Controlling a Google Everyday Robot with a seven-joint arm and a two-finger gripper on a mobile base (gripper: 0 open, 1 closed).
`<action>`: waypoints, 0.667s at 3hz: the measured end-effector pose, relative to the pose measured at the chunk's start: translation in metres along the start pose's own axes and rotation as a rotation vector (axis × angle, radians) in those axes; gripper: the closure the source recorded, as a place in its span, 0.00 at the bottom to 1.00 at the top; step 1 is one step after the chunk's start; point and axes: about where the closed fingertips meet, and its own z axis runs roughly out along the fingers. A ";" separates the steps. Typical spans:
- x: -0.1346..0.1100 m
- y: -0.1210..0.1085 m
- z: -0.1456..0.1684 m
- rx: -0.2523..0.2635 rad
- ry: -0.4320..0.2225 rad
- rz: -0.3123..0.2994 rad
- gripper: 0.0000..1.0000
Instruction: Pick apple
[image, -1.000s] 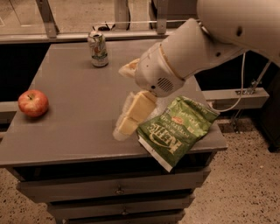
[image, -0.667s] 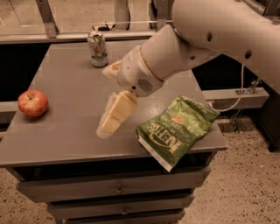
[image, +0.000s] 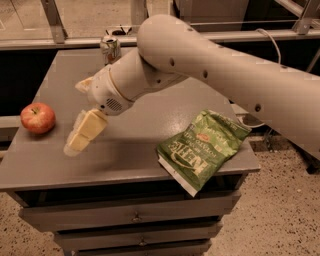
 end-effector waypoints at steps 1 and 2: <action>-0.008 -0.027 0.050 0.034 -0.061 -0.014 0.00; -0.014 -0.055 0.082 0.061 -0.104 -0.018 0.00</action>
Offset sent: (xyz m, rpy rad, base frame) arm 0.0751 0.1016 -0.0384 0.1460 -0.0584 -0.0485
